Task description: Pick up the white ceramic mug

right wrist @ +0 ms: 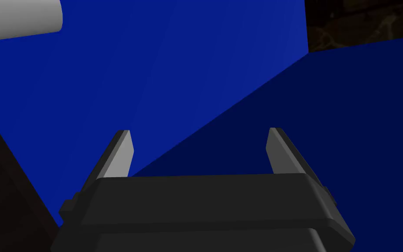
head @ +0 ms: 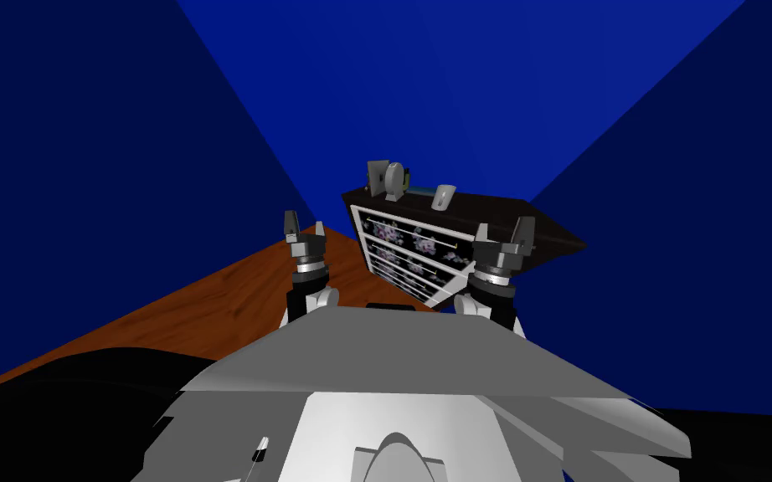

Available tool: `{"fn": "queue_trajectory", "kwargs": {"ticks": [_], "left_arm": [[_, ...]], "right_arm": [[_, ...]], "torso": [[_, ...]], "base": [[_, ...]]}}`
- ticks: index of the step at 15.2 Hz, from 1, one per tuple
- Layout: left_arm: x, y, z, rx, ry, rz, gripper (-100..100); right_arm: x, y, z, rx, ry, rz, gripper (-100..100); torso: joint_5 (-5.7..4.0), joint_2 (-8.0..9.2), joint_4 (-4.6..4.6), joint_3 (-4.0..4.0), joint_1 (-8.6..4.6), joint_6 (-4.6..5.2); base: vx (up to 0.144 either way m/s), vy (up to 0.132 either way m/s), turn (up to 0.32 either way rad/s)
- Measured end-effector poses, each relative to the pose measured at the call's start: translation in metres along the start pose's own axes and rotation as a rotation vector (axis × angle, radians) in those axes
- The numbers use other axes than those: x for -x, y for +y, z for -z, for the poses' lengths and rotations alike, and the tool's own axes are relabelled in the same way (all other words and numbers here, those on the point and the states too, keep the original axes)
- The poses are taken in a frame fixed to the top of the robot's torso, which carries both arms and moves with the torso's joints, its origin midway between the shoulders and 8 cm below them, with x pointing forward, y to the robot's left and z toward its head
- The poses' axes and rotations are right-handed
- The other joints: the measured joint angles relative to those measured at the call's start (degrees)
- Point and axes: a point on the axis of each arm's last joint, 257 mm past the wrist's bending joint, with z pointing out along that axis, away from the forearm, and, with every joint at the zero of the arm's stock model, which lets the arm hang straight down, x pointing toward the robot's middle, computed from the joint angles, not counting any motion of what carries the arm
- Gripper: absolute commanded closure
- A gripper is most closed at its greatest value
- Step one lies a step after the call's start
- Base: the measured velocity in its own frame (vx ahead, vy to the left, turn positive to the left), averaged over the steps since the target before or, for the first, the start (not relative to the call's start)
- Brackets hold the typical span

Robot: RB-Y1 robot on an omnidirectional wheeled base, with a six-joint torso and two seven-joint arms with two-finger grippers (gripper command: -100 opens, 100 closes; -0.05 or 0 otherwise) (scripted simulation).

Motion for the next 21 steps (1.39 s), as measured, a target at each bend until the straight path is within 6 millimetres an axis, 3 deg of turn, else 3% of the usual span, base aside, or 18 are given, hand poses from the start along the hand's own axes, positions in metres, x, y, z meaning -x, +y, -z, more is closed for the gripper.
{"fn": "queue_trajectory", "kwargs": {"ticks": [11,21], "left_arm": [[0.000,0.000,0.000,0.000,0.000,0.000,0],[0.000,0.000,0.000,0.000,0.000,0.000,0]], "right_arm": [[0.007,-0.023,0.018,-0.090,0.203,0.207,-100],[0.040,-0.049,0.045,-0.204,0.425,0.495,-100]], "torso": [[0.04,-0.11,-0.03,-0.06,0.17,0.01],[0.05,-0.13,-0.03,-0.07,0.19,0.01]], "base": [[0.022,0.039,-0.037],[0.034,0.066,-0.054]]}}
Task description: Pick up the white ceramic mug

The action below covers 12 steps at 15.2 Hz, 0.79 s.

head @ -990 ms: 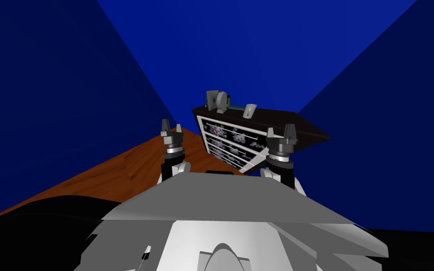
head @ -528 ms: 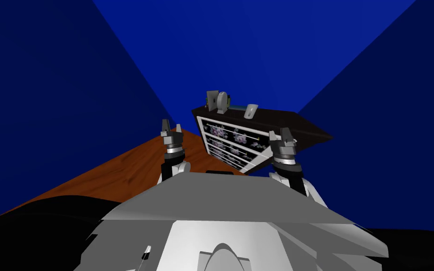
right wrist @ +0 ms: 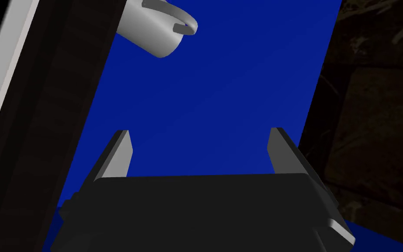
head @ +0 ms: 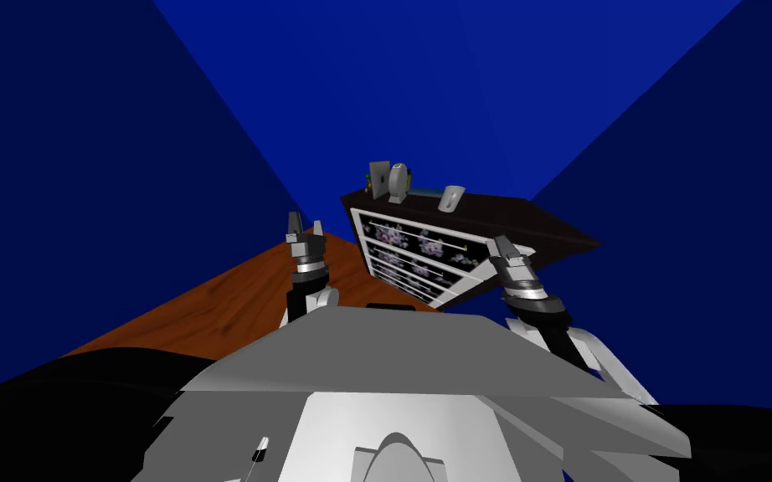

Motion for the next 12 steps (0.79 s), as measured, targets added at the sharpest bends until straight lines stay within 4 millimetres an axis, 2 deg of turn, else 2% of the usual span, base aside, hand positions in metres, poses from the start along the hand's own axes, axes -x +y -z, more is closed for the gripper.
{"fn": "queue_trajectory", "kwargs": {"ticks": [7,12], "left_arm": [[0.000,0.000,0.000,0.000,0.000,0.000,0],[0.000,0.000,0.000,0.000,0.000,0.000,0]], "right_arm": [[0.010,-0.029,0.022,-0.077,0.165,0.216,-100],[0.025,-0.048,0.035,-0.120,0.280,0.362,-100]], "torso": [[0.02,-0.02,0.00,-0.01,0.12,0.00],[0.02,-0.03,-0.01,-0.02,0.08,0.02]], "base": [[0.038,0.078,-0.065],[0.034,0.067,-0.065]]}}
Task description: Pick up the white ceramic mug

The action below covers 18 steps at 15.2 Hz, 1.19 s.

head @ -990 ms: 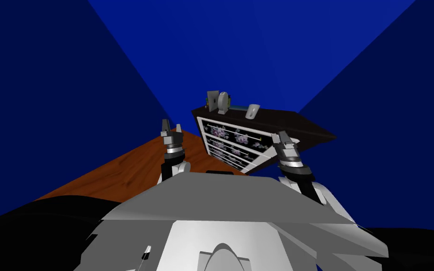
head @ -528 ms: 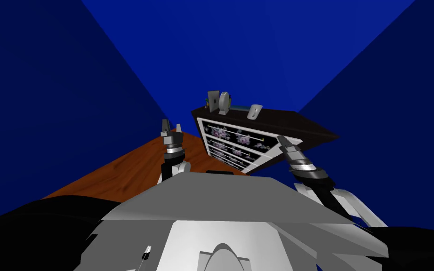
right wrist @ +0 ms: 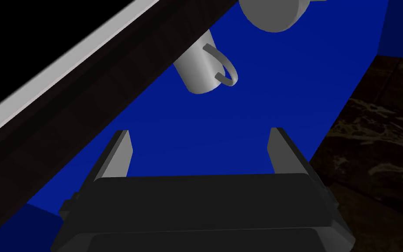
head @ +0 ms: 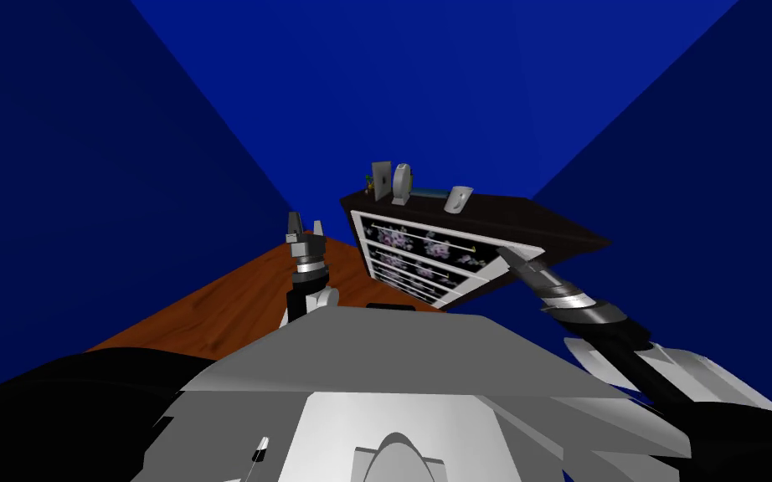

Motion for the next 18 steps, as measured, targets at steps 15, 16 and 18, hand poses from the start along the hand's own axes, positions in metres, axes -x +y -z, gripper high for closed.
{"fn": "queue_trajectory", "kwargs": {"ticks": [15,16,18], "left_arm": [[0.000,0.000,0.000,0.000,0.000,0.000,0],[0.000,0.000,0.000,0.000,0.000,0.000,0],[0.000,0.000,0.000,0.000,0.000,0.000,0]], "right_arm": [[0.039,-0.061,0.023,-0.066,0.353,0.493,-100],[0.043,-0.064,0.023,-0.066,0.374,0.525,-100],[0.051,-0.071,0.023,-0.067,0.423,0.597,-100]], "torso": [[0.02,-0.06,-0.01,-0.04,0.07,-0.03],[0.02,-0.08,-0.02,-0.05,0.07,-0.03],[0.04,-0.11,-0.03,-0.07,0.14,-0.04]], "base": [[0.041,0.086,-0.067],[0.057,0.098,-0.092],[0.048,0.101,-0.078]]}}
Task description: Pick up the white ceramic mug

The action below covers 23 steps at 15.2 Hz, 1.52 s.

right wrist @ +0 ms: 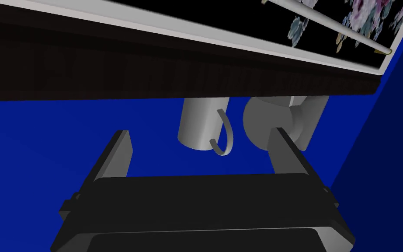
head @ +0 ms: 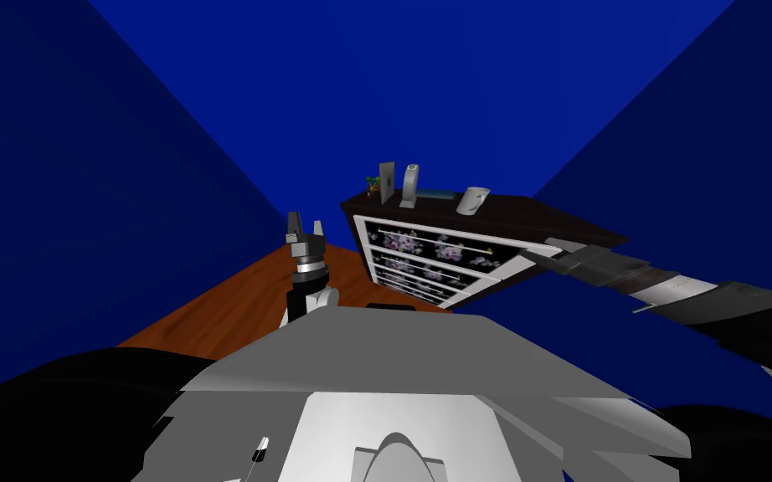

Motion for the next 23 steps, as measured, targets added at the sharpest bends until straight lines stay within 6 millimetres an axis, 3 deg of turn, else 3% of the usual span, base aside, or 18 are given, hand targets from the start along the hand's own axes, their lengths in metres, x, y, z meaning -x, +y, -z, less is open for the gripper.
{"fn": "queue_trajectory", "kwargs": {"ticks": [13,23], "left_arm": [[0.000,0.000,0.000,0.000,0.000,0.000,0],[0.000,0.000,0.000,0.000,0.000,0.000,0]], "right_arm": [[0.034,-0.046,-0.010,0.024,0.195,0.396,-100],[0.070,-0.065,-0.038,0.066,0.280,0.657,-100]], "torso": [[-0.02,0.02,0.00,0.01,-0.09,-0.01],[-0.02,-0.04,-0.01,-0.03,-0.04,-0.01]], "base": [[0.037,0.080,-0.061],[0.039,0.076,-0.056]]}}
